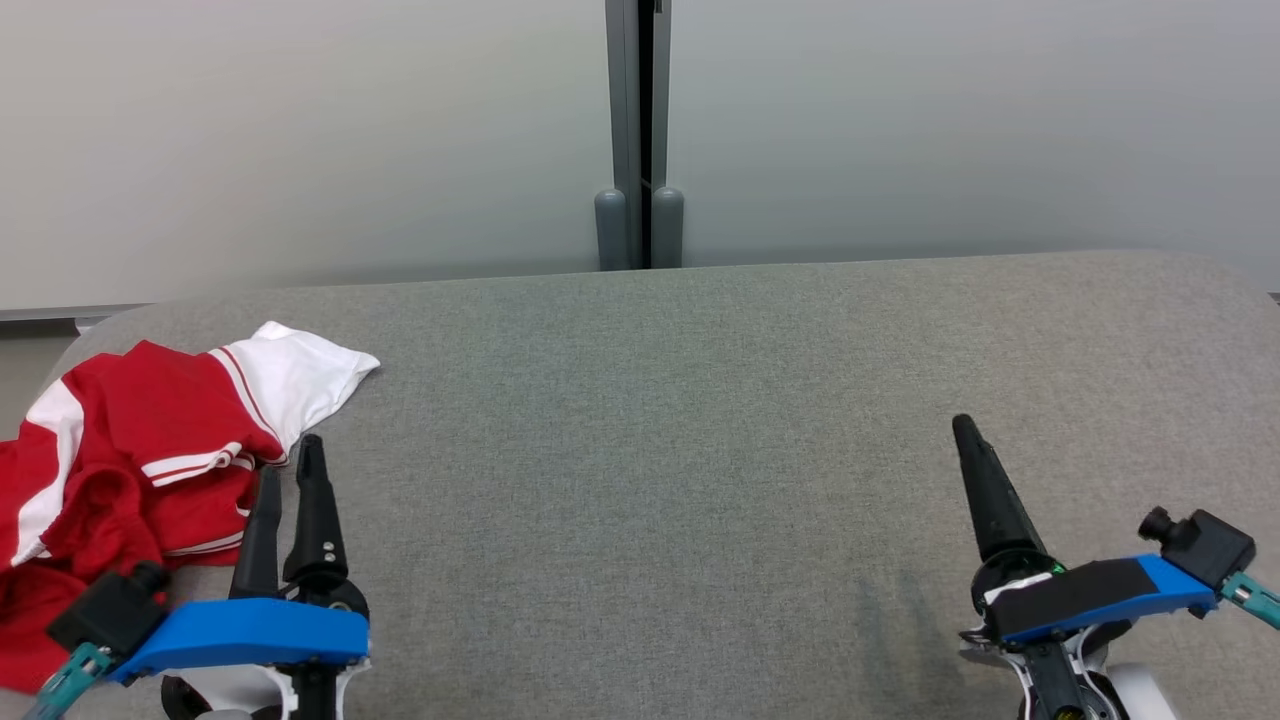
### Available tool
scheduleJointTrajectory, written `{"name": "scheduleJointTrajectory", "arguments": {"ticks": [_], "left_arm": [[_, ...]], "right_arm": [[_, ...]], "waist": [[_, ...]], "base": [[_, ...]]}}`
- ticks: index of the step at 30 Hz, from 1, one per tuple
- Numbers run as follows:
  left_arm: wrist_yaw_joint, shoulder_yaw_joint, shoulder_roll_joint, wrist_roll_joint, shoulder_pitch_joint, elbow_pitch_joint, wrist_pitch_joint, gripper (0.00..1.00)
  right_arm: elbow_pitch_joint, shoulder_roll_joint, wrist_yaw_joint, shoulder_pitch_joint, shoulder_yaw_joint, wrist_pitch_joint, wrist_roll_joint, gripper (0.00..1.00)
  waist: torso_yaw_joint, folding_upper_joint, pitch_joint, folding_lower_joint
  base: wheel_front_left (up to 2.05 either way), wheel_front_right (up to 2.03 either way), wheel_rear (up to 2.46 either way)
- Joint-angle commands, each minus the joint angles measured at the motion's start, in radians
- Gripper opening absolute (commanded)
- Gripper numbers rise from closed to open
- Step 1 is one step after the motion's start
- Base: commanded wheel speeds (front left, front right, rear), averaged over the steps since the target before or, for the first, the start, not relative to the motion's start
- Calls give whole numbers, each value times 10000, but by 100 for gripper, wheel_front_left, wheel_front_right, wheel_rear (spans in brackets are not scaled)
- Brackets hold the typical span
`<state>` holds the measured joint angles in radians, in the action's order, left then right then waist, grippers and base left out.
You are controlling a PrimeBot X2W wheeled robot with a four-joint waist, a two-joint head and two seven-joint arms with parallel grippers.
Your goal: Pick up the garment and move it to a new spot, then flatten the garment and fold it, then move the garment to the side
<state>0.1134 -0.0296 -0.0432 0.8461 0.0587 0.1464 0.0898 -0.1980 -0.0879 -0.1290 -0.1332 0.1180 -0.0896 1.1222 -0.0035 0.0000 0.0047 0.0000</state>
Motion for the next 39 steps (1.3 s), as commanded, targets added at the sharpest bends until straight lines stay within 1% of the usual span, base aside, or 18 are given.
{"name": "scheduleJointTrajectory", "arguments": {"ticks": [1,7,12,13,14,15,23,30,39], "left_arm": [[-69,92,-72,-626,115,-83,116,100],[-352,306,-114,-2177,88,-17,303,100],[-568,511,-221,-3059,60,102,439,100],[-568,511,-221,-3059,60,102,439,100],[-651,606,-266,-3344,48,154,497,100],[-651,606,-266,-3344,48,154,497,100],[-878,863,-406,-4171,46,326,709,100],[-1029,997,-492,-4807,82,326,881,100],[-1077,1175,-518,-5538,45,342,1090,100]], "right_arm": [[41,-135,-14,-333,163,-121,-528,100],[-139,-135,-16,-400,302,-297,-1773,100],[-281,-46,-17,-411,164,-437,-2861,100],[-281,-46,-17,-411,164,-437,-2861,100],[-349,-1,-18,-412,113,-494,-3255,100],[-349,-1,-18,-412,113,-494,-3255,100],[-552,117,-19,-468,90,-706,-4491,100],[-884,159,-20,-563,216,-876,-5215,100],[-1007,162,-21,-661,336,-1097,-5957,100]], "waist": [[-9,0,-3,0],[-27,0,-26,0],[-30,0,-38,0],[-30,0,-38,0],[-30,0,-43,0],[-30,0,-43,0],[-45,0,-44,0],[-48,0,-45,0],[-58,0,-16,0]], "base": [[0,0,0],[0,0,0],[0,0,0],[0,0,0],[0,0,0],[0,0,0],[0,0,0],[0,0,0],[0,0,0]]}}
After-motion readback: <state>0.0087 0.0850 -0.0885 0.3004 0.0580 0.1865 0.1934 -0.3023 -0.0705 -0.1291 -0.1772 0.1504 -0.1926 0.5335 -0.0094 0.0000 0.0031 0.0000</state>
